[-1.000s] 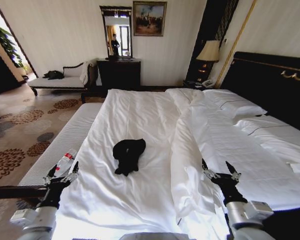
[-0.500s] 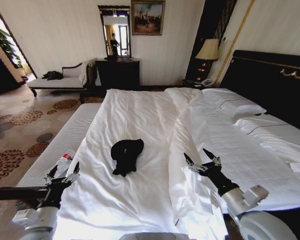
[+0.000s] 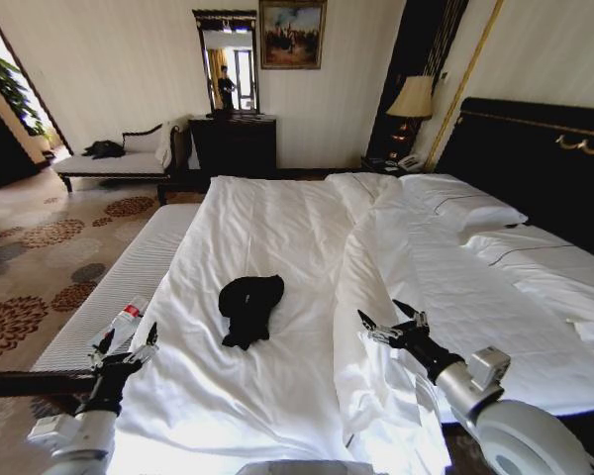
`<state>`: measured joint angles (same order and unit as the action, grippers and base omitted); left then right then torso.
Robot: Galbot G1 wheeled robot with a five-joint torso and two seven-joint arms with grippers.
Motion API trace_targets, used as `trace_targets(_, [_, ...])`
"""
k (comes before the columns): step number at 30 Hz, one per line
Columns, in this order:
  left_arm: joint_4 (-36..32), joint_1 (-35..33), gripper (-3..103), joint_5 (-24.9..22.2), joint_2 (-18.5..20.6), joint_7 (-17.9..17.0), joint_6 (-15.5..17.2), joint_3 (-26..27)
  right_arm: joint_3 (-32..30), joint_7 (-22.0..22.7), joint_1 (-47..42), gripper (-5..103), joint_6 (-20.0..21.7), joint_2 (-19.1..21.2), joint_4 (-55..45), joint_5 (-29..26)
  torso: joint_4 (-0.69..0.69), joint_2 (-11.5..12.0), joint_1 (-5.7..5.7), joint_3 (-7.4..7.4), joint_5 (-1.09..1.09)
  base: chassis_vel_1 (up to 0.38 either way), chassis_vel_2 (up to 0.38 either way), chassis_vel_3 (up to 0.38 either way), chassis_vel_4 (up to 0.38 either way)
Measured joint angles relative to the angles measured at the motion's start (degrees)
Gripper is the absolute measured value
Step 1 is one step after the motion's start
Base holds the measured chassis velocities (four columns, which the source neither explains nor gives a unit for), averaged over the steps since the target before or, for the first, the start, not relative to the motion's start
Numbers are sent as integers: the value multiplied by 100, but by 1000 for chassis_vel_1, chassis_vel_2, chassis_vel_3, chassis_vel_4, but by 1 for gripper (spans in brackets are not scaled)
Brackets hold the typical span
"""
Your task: Fold the clothes on the bed.
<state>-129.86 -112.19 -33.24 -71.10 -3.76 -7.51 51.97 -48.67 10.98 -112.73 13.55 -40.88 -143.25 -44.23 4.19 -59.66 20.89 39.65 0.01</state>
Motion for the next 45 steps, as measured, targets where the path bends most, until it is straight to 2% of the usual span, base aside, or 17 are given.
trace_targets(4, [-59,5,100,-127,27,-62,112,-9,63,105,-162,100,156,8,0,-184,0,0,0,0,0,0,0,0,0])
trace_targets(13, [-84,-7,100,-158,0,-80,136,-6,157,145,-366,100,352,-26,0,-64,0,0,0,0,-1,0,0,0,0])
trace_targets(16, [-83,3,100,-158,-5,-82,136,-6,198,177,-363,103,408,11,0,-107,0,0,0,0,-1,0,0,0,0])
trace_targets(18, [-77,6,100,-158,-9,-85,133,4,264,200,-339,90,405,18,1,-122,0,0,0,0,-1,0,0,0,0])
trace_targets(20, [-74,6,100,-160,-10,-86,131,9,284,203,-332,90,400,13,1,-129,0,0,0,0,-1,0,0,0,0])
trace_targets(24, [-82,2,100,-162,-17,-89,120,15,312,220,-342,68,378,-12,1,-140,0,0,0,0,-1,0,0,0,0])
trace_targets(26, [-87,6,100,-158,-18,-89,120,15,312,228,-345,68,374,-12,1,-145,0,-1,-1,0,-1,0,0,0,0])
trace_targets(29, [-113,12,100,-137,-18,-91,120,8,312,257,-353,51,371,-28,1,-155,0,0,0,0,-1,0,0,0,0])
trace_targets(31, [-120,11,100,-122,-17,-91,120,4,312,265,-357,51,371,-43,1,-154,0,0,-1,0,-1,0,0,0,0])
trace_targets(34, [-142,-8,100,-77,-18,-93,120,-14,319,294,-388,34,363,-107,1,-152,0,0,0,0,-1,0,0,0,0])
trace_targets(37, [-152,-19,100,-48,-21,-93,120,-31,312,294,-414,34,357,-139,1,-146,0,0,0,0,-1,0,0,0,0])
trace_targets(38, [-159,-23,100,-26,-24,-94,120,-46,302,293,-428,24,350,-159,1,-136,0,0,0,0,-1,0,0,0,0])
trace_targets(39, [-160,-24,100,-16,-25,-94,120,-51,295,292,-433,24,345,-172,1,-129,0,0,0,0,-1,0,0,0,0])
trace_targets(40, [-162,-24,100,-7,-25,-94,120,-57,281,289,-441,13,339,-186,1,-126,0,0,0,0,-1,0,0,0,0])
trace_targets(42, [-163,-24,100,-3,-22,-94,120,-67,247,286,-452,3,333,-202,1,-126,0,0,0,0,-1,0,0,0,0])
trace_targets(45, [-162,-34,100,7,13,-76,120,-94,215,286,-460,2,331,-220,1,-128,0,0,0,0,0,0,0,0,0])
